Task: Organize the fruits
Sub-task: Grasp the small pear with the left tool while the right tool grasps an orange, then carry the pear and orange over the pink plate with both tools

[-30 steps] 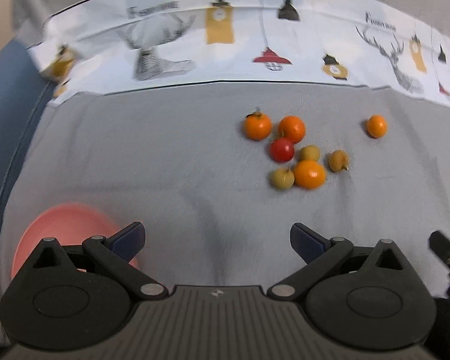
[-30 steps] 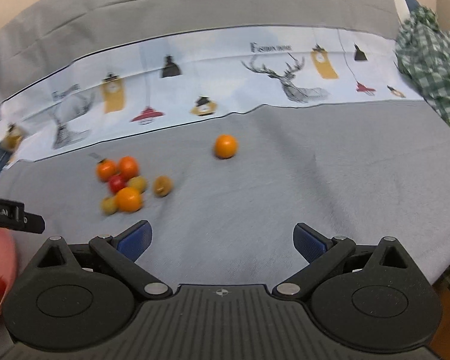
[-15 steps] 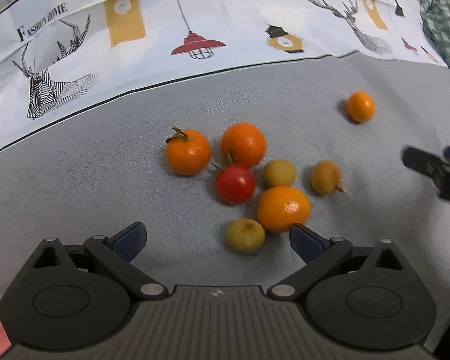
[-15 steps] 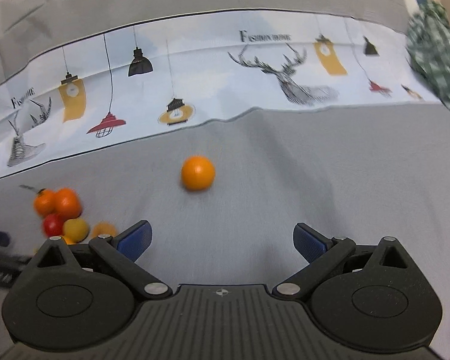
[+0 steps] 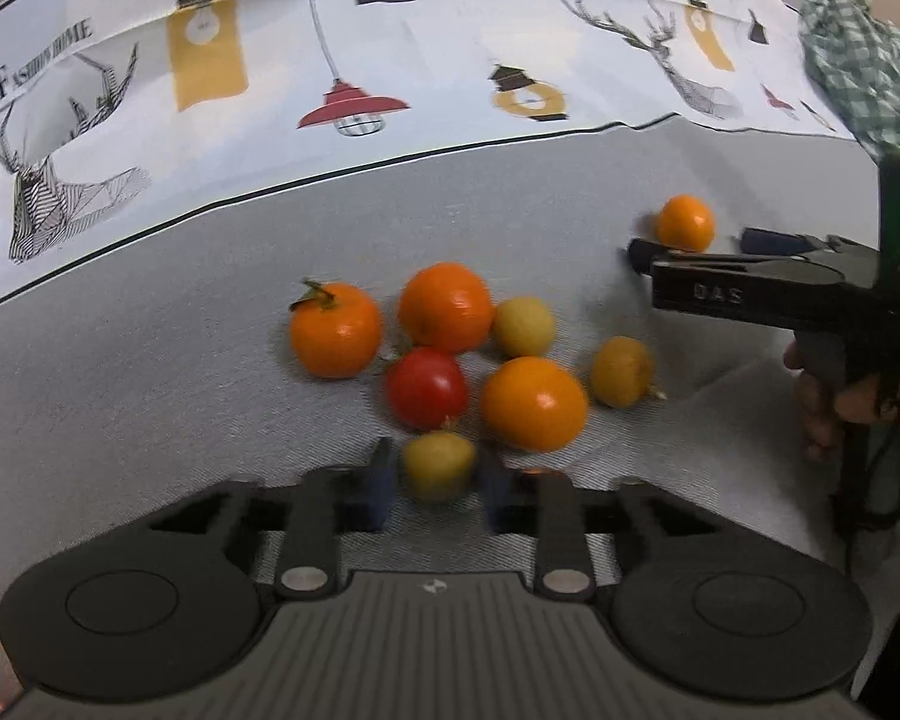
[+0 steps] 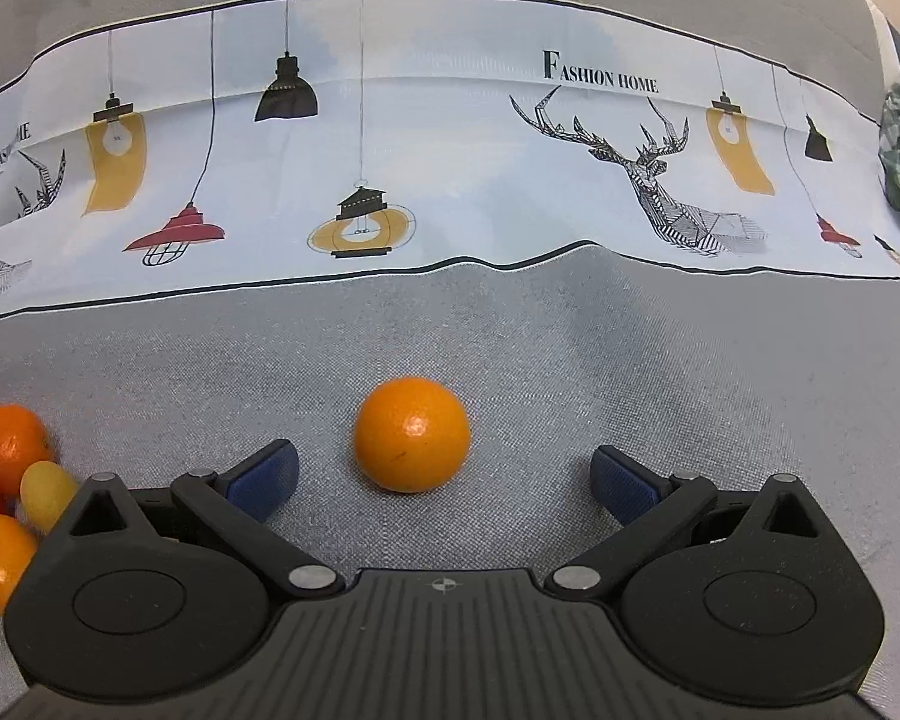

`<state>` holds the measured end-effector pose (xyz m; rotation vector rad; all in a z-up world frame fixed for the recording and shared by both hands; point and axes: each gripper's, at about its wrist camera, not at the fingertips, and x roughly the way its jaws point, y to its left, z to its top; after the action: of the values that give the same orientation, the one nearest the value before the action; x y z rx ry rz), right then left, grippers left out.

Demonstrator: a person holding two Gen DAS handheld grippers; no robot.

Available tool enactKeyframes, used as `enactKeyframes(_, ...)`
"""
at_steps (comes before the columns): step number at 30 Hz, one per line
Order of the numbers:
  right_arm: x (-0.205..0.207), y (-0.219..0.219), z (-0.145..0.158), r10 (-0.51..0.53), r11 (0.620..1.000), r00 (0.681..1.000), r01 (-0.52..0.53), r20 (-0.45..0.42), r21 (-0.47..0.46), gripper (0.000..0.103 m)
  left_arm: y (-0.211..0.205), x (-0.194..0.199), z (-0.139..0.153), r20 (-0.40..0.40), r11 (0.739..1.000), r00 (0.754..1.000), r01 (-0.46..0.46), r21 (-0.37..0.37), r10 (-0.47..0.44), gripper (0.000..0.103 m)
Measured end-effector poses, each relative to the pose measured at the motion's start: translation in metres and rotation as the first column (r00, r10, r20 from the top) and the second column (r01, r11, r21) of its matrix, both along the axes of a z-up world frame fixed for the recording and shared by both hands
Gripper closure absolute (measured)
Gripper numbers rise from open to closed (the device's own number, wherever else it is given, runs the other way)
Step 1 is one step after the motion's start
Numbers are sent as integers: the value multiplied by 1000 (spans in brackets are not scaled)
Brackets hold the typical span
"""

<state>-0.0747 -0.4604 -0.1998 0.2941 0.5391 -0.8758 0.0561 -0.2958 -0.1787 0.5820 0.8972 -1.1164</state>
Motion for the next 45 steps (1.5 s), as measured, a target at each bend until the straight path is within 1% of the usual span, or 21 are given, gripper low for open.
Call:
enactKeyframes(1,-2,3,2,13,1000,1000,-13,5,-13,47,1,-3,1,7,1000,1000,4,-2,-4,74)
enactKeyframes(2,-4,5,4,11,1000,1000,-11,-6,-17,65,2,-6,2,23,1000,1000,13,-7,-13,74)
enactKeyframes(5,-12,8,7,-32,999,999,32,-1,5,65,7,-16,6,68,1000,998,20,-4,-20,74)
enactKeyframes(10,-38,22,20,-64,997,998,62,23,55,65,26,-26,24,47,1000,999,-18,0,18,74)
enactKeyframes(12,-49,37,29,-60,997,997,58,39,59,71,37,-31,32,31,999,999,-45,19,44,74)
enactKeyframes(13,-55,46,35,-54,997,997,52,47,59,80,43,-34,36,26,998,998,-55,25,54,74)
enactKeyframes(16,-69,76,50,-26,999,997,24,77,31,81,67,-47,50,28,997,997,-77,18,77,74)
enactKeyframes(18,-67,89,49,3,1000,1000,-2,29,-10,85,83,-55,55,47,996,995,-91,14,90,74)
enactKeyframes(22,-64,88,43,-38,999,999,38,4,17,83,105,-59,55,44,990,990,-134,34,132,74)
enactKeyframes(24,-63,86,43,-70,998,998,70,2,-3,71,113,-57,56,42,986,986,-160,37,159,74)
enactKeyframes(26,-58,78,43,-87,996,996,87,3,-25,40,118,-54,57,36,983,984,-178,39,176,74)
enactKeyframes(27,-54,71,41,-87,996,996,87,-6,-32,34,120,-53,58,37,982,983,-183,40,181,74)
enactKeyframes(28,-49,63,38,-82,996,996,81,-19,-36,33,121,-52,59,37,982,982,-186,38,185,74)
enactKeyframes(31,-33,36,22,-65,998,995,65,-71,-5,36,122,-49,62,33,980,980,-197,32,196,74)
enactKeyframes(32,-27,28,16,-58,998,993,61,-102,22,50,122,-48,63,29,979,979,-201,29,200,74)
enactKeyframes(33,-27,26,13,-50,998,994,54,-93,37,61,123,-46,63,26,978,978,-206,28,205,74)
enactKeyframes(34,-28,28,15,-58,998,995,61,-82,34,64,123,-45,64,22,977,977,-211,27,210,74)
enactKeyframes(36,-34,36,20,-67,996,995,71,-74,51,64,125,-44,68,15,976,976,-219,21,218,74)
enactKeyframes(39,-58,69,44,-52,998,999,52,-2,46,64,132,-44,79,0,972,972,-234,5,234,74)
enactKeyframes(42,-88,119,75,9,996,995,-18,103,87,64,145,-50,99,14,968,968,-252,-9,252,74)
enactKeyframes(45,-115,177,101,91,985,981,-114,169,131,64,166,-62,125,32,962,961,-273,-18,273,74)
